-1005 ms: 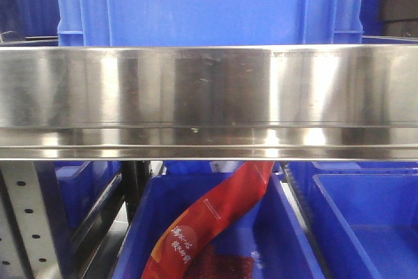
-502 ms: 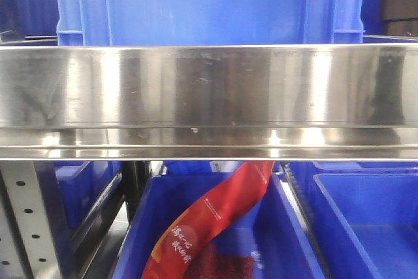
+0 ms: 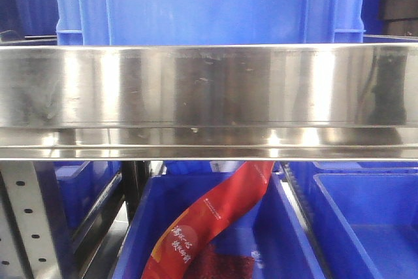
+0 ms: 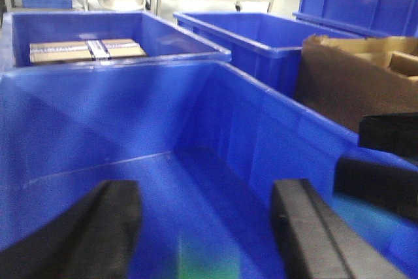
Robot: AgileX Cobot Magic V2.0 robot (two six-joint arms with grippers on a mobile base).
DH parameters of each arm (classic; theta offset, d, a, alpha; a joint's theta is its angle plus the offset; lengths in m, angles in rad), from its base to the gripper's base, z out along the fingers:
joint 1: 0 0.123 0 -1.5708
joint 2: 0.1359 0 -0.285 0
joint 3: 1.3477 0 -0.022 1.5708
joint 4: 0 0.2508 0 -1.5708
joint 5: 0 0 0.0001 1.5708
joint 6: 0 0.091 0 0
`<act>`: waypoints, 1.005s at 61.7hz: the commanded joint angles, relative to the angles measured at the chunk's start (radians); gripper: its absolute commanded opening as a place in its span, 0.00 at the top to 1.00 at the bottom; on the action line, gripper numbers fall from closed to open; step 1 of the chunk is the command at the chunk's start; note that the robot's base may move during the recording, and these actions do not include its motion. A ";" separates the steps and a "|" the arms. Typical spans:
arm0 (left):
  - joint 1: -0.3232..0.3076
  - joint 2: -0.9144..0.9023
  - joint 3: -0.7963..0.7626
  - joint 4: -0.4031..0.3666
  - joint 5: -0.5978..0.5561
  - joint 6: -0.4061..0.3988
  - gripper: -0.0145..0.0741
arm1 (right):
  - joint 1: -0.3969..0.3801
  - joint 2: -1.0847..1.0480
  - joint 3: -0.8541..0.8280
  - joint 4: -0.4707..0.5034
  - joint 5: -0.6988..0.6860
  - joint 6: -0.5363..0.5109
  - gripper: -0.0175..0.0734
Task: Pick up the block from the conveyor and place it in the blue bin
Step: 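Open both grippers to drop the blocks into the blue bin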
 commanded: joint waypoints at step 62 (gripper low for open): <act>0.219 -0.459 0.305 0.015 0.043 0.000 0.96 | -0.256 -0.385 0.207 -0.006 0.007 -0.003 0.99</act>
